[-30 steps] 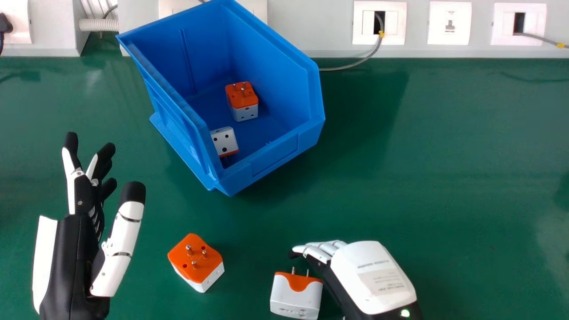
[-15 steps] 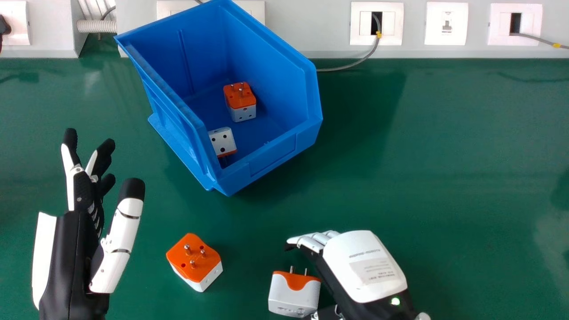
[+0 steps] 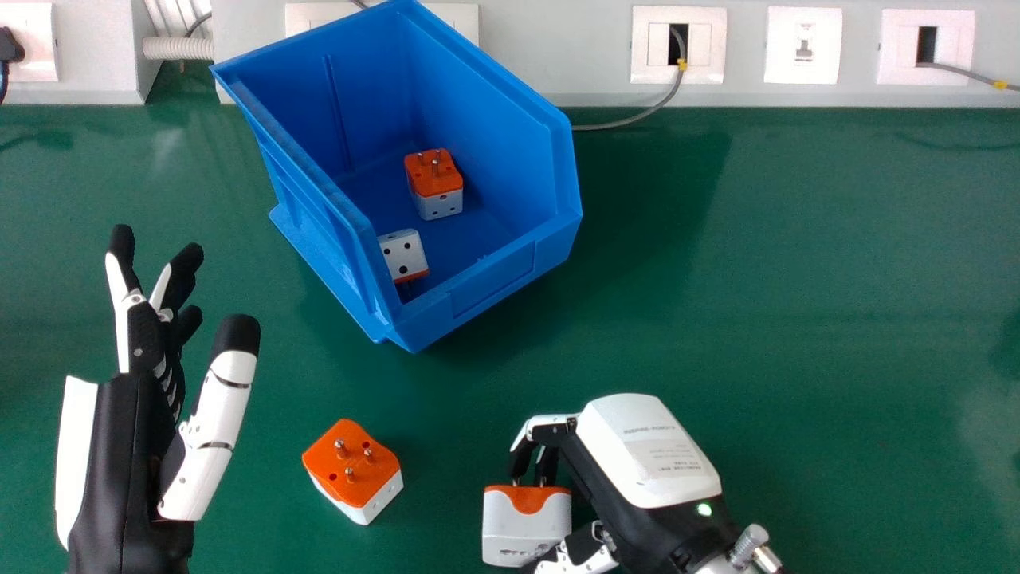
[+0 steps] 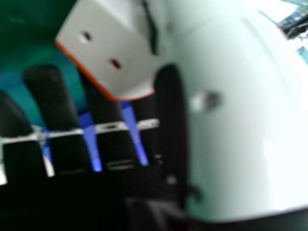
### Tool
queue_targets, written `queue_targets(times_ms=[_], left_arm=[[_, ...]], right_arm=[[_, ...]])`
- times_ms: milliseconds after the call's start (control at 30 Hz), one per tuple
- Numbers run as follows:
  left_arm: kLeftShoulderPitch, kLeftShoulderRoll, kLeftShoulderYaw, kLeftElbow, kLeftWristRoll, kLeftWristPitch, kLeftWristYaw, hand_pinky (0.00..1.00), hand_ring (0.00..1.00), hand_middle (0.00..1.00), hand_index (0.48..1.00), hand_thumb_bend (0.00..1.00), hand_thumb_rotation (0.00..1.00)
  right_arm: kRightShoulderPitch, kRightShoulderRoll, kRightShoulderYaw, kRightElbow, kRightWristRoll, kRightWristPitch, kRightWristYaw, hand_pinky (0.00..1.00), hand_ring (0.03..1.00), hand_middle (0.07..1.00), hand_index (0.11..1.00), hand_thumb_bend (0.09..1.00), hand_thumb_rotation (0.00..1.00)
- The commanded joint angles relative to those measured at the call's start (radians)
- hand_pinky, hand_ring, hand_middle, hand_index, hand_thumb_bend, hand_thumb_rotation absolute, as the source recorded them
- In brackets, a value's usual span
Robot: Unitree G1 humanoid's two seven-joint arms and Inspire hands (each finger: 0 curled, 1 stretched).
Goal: Pick all objects and put in blue box
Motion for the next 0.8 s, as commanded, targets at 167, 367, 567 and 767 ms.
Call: queue_targets(times_ms=[167, 367, 567, 767], left_arm=[[-0.001, 0.006, 0.007, -0.019, -0.005, -0.009, -0.001, 0.95, 0.97, 0.95, 0.941, 0.53, 0.78], [-0.001, 0.005, 0.007, -0.020, 0.001, -0.007, 0.003, 0.94, 0.96, 0.95, 0.940, 0.53, 0.78], [-0.003, 0.003, 0.003, -0.013, 0.002, -0.021, 0.001, 0.94, 0.96, 0.95, 0.941, 0.50, 0.77], [0.001, 0.000, 0.000, -0.015, 0.004, -0.019, 0.003, 0.93, 0.96, 0.95, 0.943, 0.51, 0.78]], right_arm=[[0.021, 0.010, -0.022, -0.018, 0.006, 0.043, -0.015, 0.16, 0.204, 0.272, 0.470, 0.486, 0.14], [0.005, 0.047, -0.063, -0.127, 0.018, 0.074, -0.029, 0.10, 0.151, 0.221, 0.469, 0.486, 0.14], [-0.035, 0.074, -0.108, -0.233, 0.047, 0.058, -0.040, 0.09, 0.132, 0.201, 0.469, 0.485, 0.14], [-0.067, 0.086, -0.136, -0.328, 0.038, 0.080, 0.003, 0.09, 0.133, 0.199, 0.469, 0.484, 0.15]])
